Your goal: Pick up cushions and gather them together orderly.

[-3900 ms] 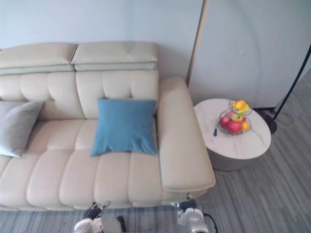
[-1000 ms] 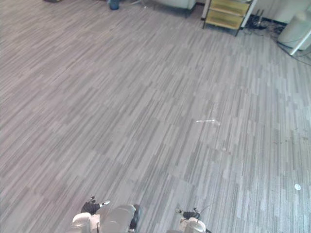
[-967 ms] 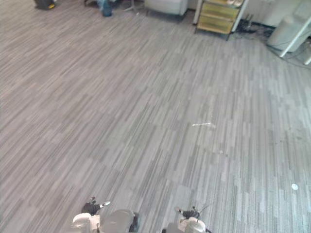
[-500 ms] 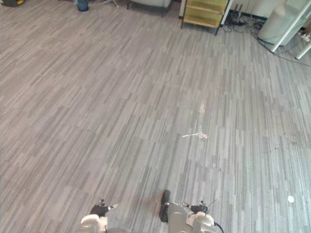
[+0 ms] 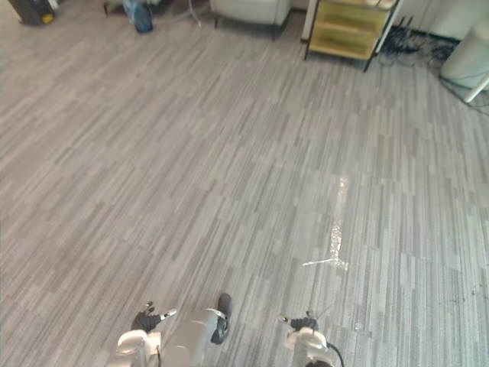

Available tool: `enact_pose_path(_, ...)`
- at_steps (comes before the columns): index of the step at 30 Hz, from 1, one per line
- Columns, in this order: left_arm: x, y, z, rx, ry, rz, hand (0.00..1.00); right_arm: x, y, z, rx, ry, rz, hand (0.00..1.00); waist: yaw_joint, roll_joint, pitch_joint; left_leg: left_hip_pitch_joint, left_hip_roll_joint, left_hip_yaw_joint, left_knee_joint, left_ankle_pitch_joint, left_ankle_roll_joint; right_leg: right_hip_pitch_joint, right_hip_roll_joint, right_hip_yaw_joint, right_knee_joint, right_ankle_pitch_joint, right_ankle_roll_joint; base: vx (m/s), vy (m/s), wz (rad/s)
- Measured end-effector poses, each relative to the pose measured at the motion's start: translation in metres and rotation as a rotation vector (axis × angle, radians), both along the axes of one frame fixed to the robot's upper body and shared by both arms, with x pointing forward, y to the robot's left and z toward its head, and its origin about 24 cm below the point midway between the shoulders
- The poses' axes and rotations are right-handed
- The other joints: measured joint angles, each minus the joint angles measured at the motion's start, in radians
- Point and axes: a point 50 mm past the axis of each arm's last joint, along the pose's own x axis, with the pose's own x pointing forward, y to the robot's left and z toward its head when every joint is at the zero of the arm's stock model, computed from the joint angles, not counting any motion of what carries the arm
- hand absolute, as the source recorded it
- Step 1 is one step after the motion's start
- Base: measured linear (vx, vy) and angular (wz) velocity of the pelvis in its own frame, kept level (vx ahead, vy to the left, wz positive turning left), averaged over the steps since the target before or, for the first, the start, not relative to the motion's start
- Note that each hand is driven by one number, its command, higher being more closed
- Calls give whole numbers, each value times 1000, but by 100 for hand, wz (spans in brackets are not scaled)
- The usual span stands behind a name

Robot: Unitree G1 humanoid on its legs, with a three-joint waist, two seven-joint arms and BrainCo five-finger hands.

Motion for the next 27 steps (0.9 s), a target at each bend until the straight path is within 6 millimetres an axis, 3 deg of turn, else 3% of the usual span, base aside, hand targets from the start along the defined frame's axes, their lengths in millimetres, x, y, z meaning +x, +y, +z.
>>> enact_pose_path(1,2,-3,0,-4,2,-23,0,-6,-1,-2,-1,10,-6,0,-17,-1,-1,70,-11,-3,-29,-21,-1,-77,-26,-1,222,20,40,402,116,-1)
enact_pose_path(3,4,-10,0,-13,1,-54,0,-20,-2,-5,-2,34,-17,0,-40,-1,-4,201,-18,-5,-103,-26,-3,-190,-66,-71,422,-5,2,561,125,1)
enact_pose_path(4,6,-13,0,-19,-2,-55,0,-25,0,-7,5,46,-21,0,-49,-1,-5,254,-15,-4,-140,-29,-8,-234,-78,-118,435,-22,-26,487,77,-12)
enact_pose_path(5,7,-14,0,-23,1,-56,0,-20,-1,-4,-1,20,-28,0,-54,-1,-4,322,-4,1,-188,-36,-20,-289,-73,-177,385,-51,-56,347,38,-13)
enact_pose_path(8,7,-16,-2,-22,14,-75,0,-18,-1,-4,4,15,-32,0,-72,1,-3,410,27,1,-239,-49,-42,-343,-26,-260,155,-59,-73,425,-35,-1)
enact_pose_path(9,6,-15,-2,-13,22,-89,0,-14,0,-3,5,9,-29,0,-86,-7,-3,439,38,-5,-258,-57,-54,-387,21,-244,-51,3,-86,428,-101,20)
enact_pose_path(10,5,-14,-3,-12,25,-92,0,-11,0,-2,5,4,-26,0,-91,-9,-4,443,39,-8,-260,-61,-62,-397,32,-234,-111,31,-85,424,-135,34)
enact_pose_path(11,2,-12,-4,-4,39,-99,0,-12,0,-3,6,12,-24,0,-98,-18,-1,468,35,-28,-271,-72,-81,-408,55,-197,-249,111,-79,441,-184,40)
enact_pose_path(12,-2,-11,-5,0,50,-96,0,-14,1,-4,10,25,-19,0,-99,-38,-2,490,21,-54,-269,-92,-105,-418,53,-165,-299,177,-96,445,-214,50)
enact_pose_path(13,-6,-7,-6,8,61,-92,0,-15,1,-5,10,28,-16,0,-99,-50,-8,506,13,-68,-268,-105,-112,-418,49,-159,-296,189,-115,497,-273,61)
enact_pose_path(14,-14,-9,-10,-3,85,-82,0,-21,-9,-5,-11,40,-23,0,-104,-33,-15,541,39,-109,-260,-135,-126,-424,73,-150,-218,234,-180,621,-340,53)
enact_pose_path(15,-20,-8,-12,-10,94,-55,0,-19,-14,-4,-19,41,-24,0,-94,-5,-30,500,85,-141,-155,-139,-130,-424,101,-172,-185,176,-189,630,-350,41)
enact_pose_path(16,-20,-7,-11,-9,93,-51,0,-19,-14,-5,-16,45,-26,0,-95,0,-31,470,94,-152,-88,-140,-131,-414,109,-178,-194,165,-187,593,-356,19)
enact_pose_path(17,-20,-4,-11,-11,88,-17,0,-18,-13,-5,-14,42,-26,0,-97,35,-34,336,142,-190,209,-113,-142,-369,161,-197,-235,148,-210,392,-247,-2)
enact_pose_path(19,-28,-4,-12,-27,95,27,0,-14,-12,-4,-21,36,-3,0,-85,79,-26,196,211,-212,528,-30,-121,-301,234,-190,-277,119,-246,514,-189,-36)
enact_pose_path(20,-23,-2,-10,-20,80,22,0,-9,-9,-2,-18,25,8,0,-80,87,-4,117,228,-216,667,-52,-127,-236,264,-184,-294,93,-268,506,-115,-42)
enact_pose_path(21,-18,1,-8,-7,65,11,0,-10,-6,-3,-11,32,10,0,-72,74,8,74,219,-217,700,-69,-128,-200,265,-175,-304,80,-270,458,-109,-28)
enact_pose_path(23,-7,5,-2,26,30,-44,0,-12,0,-5,8,43,-4,0,-55,36,21,-33,168,-194,601,-116,-123,-98,248,-156,-370,74,-252,415,-106,-14)
enact_pose_path(25,-3,4,0,24,10,-45,0,-10,-2,-4,0,34,-11,0,-43,34,21,-80,124,-158,369,-125,-123,-45,234,-141,-414,70,-237,493,18,-9)
enact_pose_path(26,-1,1,1,19,6,-46,0,-7,-7,-2,-14,22,-14,0,-41,37,20,-90,89,-160,154,-88,-125,-18,222,-134,-442,62,-219,465,109,-10)
enact_pose_path(27,-2,-1,0,14,9,-47,0,-7,-9,-2,-19,22,-15,0,-37,43,17,-87,74,-170,46,-46,-127,-8,221,-129,-452,57,-210,349,157,-24)
